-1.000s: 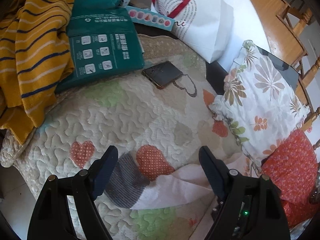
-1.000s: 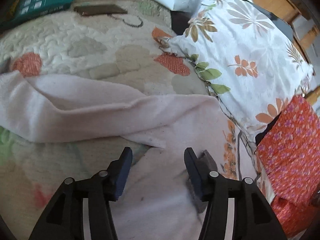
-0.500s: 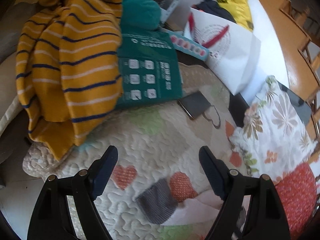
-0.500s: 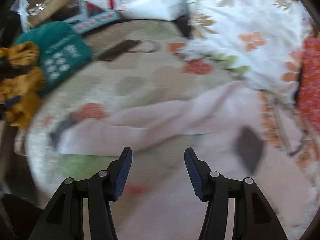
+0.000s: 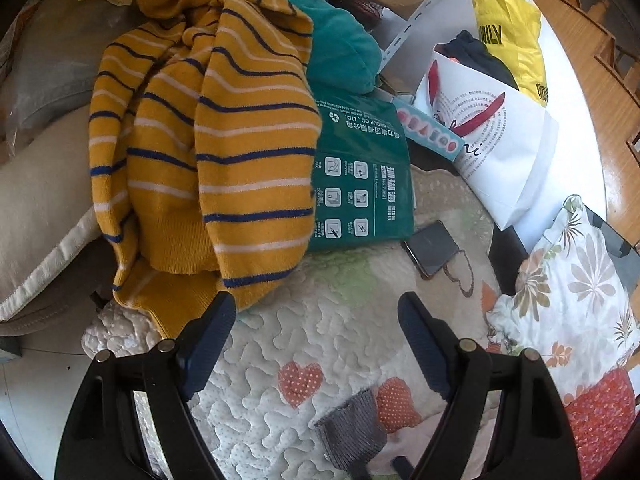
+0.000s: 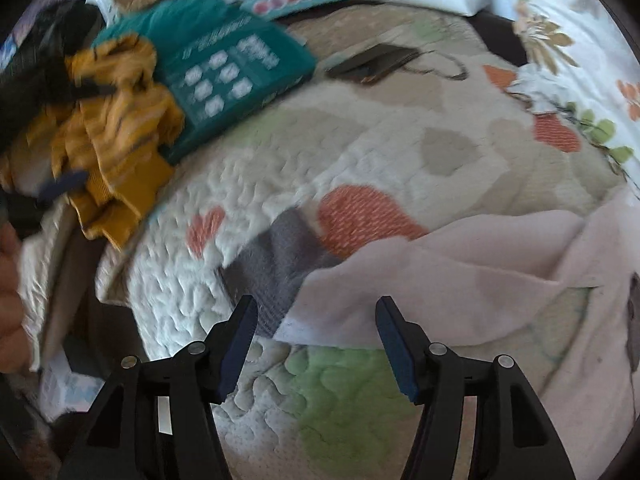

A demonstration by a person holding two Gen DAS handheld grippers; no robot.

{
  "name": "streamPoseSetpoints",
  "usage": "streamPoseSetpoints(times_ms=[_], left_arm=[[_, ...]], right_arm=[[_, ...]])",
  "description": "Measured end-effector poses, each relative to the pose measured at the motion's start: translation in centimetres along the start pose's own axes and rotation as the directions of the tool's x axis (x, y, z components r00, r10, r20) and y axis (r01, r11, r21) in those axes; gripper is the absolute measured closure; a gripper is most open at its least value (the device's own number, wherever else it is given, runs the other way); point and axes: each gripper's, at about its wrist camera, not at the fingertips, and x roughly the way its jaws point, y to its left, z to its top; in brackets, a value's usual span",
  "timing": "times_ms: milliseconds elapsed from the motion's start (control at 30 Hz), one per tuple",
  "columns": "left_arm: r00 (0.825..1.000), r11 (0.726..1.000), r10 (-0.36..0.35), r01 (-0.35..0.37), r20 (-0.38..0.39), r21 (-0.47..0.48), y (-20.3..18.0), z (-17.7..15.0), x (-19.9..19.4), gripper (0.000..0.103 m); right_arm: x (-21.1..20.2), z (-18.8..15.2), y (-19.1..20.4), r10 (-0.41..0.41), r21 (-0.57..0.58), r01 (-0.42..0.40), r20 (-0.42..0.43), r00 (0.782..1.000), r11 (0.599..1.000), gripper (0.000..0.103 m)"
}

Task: Fold small clothes

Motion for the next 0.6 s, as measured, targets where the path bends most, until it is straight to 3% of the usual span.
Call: streamPoseSetpoints(times_ms=[33,100,133,167,233,400,500,600], left_arm=[[1.000,1.000,0.002,-0.002,-0.003,0.001,0.0,0.0,0.1,0.021],[1.000,1.000,0.000,0.000,-0.017,-0.003,0.1,-0.1,0.4,0.021],[1.000,1.000,-0.004,0.004,-0.026,-0.005,0.0,-0.2,0.5,0.021],[1.000,1.000,-0.003,0.003,-0.030,-0.001,-0.1,-0.2,0.7,0.021],[1.000,1.000,0.002,-0.002,-0.030,0.009,-0.3,-0.4,0.7,0.021],[0.999,0.999,-0.021,0.023,-0.027,0.050,-1.5,-1.1,0.5,0.021],[0.999,0.994,-0.035,0.039,-0.041,0.102,-3.0,-2.2,0.7,0.021],[0.997,0.985,-0.047,0.056,-0.059,0.163,-4.7,-3.7,0.8,0.021]], right_arm=[[0.6,-0.2,0.4,-0.025,-0.020,0.025,-0.004,1.000,0.999,0.037],[0.7,-0.3,0.5,-0.060,-0.030,0.061,0.009,0.998,0.998,0.049],[0.4,-0.2,0.4,-0.065,-0.017,0.066,0.015,0.998,0.998,0.076],[-0.1,0.1,-0.1,-0.040,0.010,0.039,0.014,0.999,0.999,0.097],[-2.0,0.8,-1.0,-0.015,0.056,0.012,0.052,0.999,0.998,0.097],[-10.1,0.9,-5.3,-0.042,0.142,0.012,0.211,0.977,0.990,0.097],[-15.2,-0.7,-9.6,-0.093,0.201,0.040,0.263,0.960,0.979,0.097],[-19.7,-3.4,-14.3,-0.200,0.253,0.130,0.272,0.941,0.959,0.097]])
